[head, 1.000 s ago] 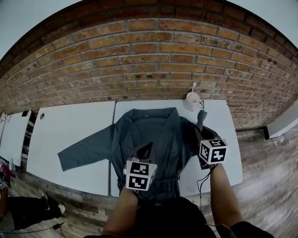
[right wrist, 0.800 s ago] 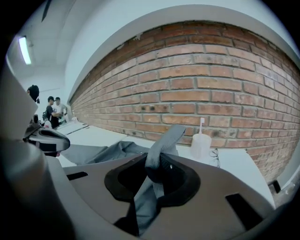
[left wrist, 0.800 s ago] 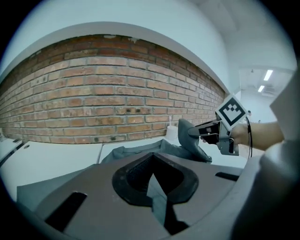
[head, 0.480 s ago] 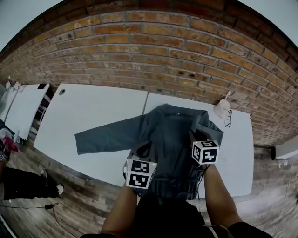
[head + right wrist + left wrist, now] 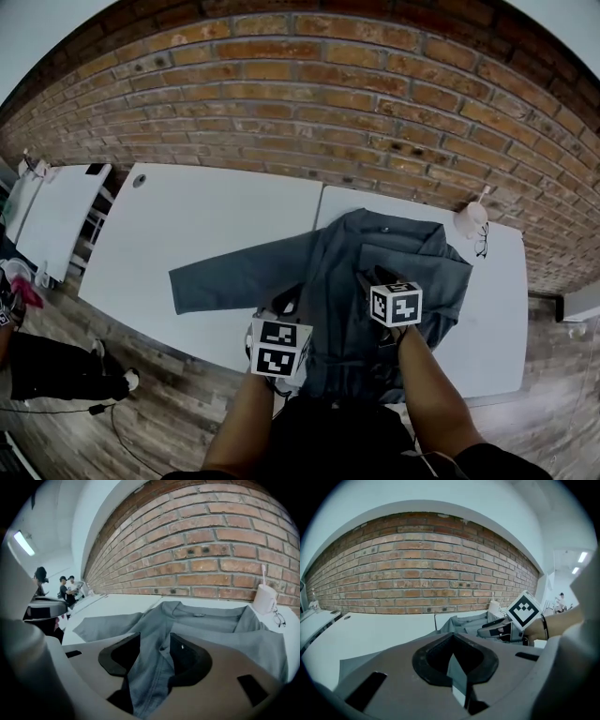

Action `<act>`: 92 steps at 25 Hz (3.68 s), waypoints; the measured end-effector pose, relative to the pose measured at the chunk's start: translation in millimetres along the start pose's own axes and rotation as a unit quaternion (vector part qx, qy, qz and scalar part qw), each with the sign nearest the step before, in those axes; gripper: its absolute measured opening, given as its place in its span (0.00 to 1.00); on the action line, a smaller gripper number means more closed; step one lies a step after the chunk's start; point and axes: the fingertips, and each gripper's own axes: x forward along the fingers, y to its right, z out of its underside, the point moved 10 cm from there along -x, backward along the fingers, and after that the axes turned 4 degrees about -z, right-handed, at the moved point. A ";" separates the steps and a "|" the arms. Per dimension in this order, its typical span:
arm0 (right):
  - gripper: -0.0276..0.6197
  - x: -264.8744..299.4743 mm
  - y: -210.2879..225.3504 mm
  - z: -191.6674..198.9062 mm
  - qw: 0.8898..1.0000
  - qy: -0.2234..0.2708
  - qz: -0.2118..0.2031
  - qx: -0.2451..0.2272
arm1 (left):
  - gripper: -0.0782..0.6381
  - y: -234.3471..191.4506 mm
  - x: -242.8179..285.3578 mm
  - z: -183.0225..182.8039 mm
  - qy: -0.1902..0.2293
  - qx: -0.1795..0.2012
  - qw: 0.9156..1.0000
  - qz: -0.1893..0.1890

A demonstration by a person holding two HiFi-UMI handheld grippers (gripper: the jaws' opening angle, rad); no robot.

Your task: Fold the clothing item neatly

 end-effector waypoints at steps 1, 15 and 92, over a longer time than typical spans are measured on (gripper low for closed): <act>0.32 0.6 -4.3 2.5 1.000 0.002 -0.013 0.005 | 0.10 -1.8 1.2 -0.4 0.001 0.002 1.000 0.002; 0.04 3.7 65.9 11.3 0.993 -0.041 0.074 0.088 | 0.10 -7.8 9.2 3.8 -0.009 0.017 0.999 0.030; 0.04 -208.1 57.2 112.3 0.976 0.133 0.022 0.171 | 0.12 94.0 89.3 -87.5 0.028 0.148 0.985 -0.089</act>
